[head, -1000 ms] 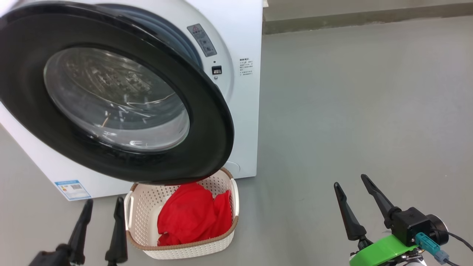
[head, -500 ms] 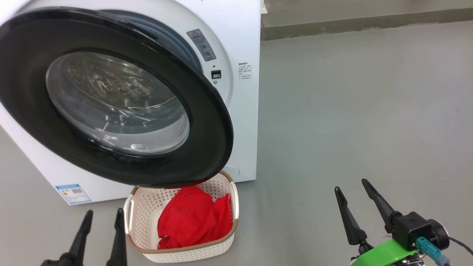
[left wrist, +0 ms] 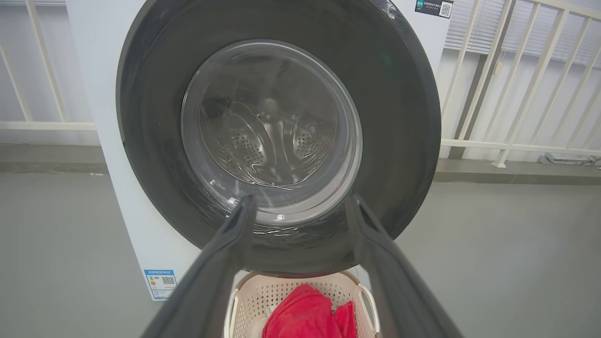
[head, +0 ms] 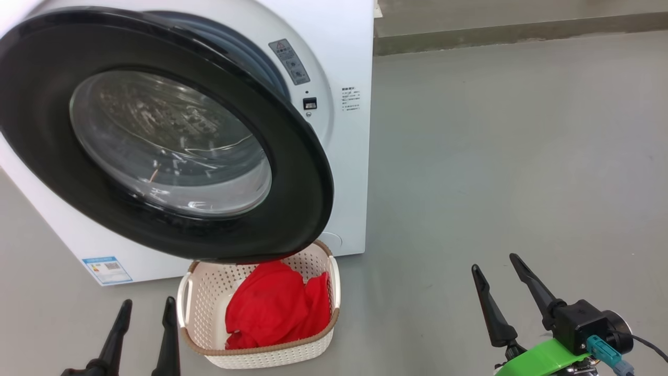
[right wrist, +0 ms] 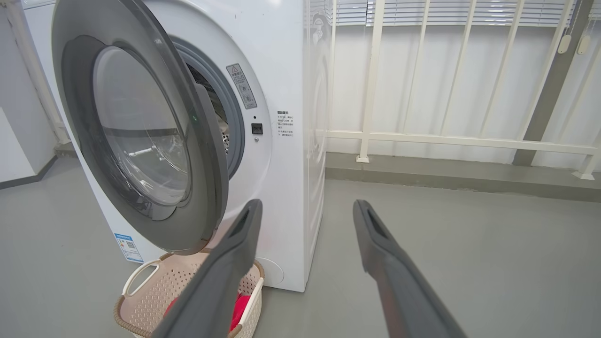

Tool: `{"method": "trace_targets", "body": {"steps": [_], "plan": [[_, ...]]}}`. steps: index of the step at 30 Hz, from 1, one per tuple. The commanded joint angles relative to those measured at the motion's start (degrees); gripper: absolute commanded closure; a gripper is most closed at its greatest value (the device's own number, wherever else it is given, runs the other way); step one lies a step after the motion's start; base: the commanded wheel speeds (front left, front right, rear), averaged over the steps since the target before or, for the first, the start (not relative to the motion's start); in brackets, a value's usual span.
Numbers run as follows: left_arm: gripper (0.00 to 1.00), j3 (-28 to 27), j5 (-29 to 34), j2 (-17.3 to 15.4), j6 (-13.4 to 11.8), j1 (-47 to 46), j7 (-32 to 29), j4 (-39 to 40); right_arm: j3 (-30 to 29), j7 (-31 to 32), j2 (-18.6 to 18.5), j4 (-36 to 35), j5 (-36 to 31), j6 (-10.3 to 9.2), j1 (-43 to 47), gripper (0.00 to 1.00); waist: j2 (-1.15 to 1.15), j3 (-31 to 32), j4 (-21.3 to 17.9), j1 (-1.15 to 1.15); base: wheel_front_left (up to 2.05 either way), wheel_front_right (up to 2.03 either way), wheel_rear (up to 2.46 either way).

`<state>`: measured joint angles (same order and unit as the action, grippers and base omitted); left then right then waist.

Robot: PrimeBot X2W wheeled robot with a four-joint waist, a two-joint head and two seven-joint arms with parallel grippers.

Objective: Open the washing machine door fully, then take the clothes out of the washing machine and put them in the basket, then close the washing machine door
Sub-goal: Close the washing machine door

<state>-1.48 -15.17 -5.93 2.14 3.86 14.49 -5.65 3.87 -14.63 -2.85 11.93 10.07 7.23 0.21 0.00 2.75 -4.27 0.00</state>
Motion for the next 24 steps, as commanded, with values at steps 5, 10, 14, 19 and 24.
{"method": "trace_targets", "body": {"steps": [5, 10, 14, 19, 24], "plan": [[0.00, -1.93, 1.16, 0.17, 0.78, -1.32, 0.51, 0.69, 1.80, -0.37, -0.04, -0.67, 0.18, 0.25, -2.06, 0.54, 0.00, -0.39, 1.19, 0.00, 0.00, 0.00, 0.00], [0.00, -1.35, 1.95, 0.46, 1.23, -1.80, 0.51, 0.43, 4.31, -0.37, -0.03, 1.27, 0.22, 0.25, -4.03, 1.00, 0.00, -0.85, 2.86, 0.00, 0.00, 0.00, 0.00], [0.00, -0.99, 2.27, 0.71, 1.54, -2.04, 0.51, 0.21, 7.04, -0.37, -0.03, 2.79, 1.08, 0.25, -6.07, 1.00, 0.00, -1.22, 4.32, 0.00, 0.00, 0.00, 0.00], [0.00, -0.68, 2.14, 1.13, 1.78, -2.44, 0.51, 0.18, 10.41, -0.37, -0.03, 5.89, 2.33, 0.25, -9.86, 1.00, 0.00, -1.96, 6.35, 0.00, 0.00, 0.00, 0.00], [0.00, 0.35, 1.18, 1.73, 2.27, -3.40, 0.51, 0.13, 16.09, -0.37, -0.03, 12.22, 3.30, 0.25, -16.88, 1.00, 0.00, -3.82, 8.89, 0.00, 0.00, 0.00, 0.00]]}}
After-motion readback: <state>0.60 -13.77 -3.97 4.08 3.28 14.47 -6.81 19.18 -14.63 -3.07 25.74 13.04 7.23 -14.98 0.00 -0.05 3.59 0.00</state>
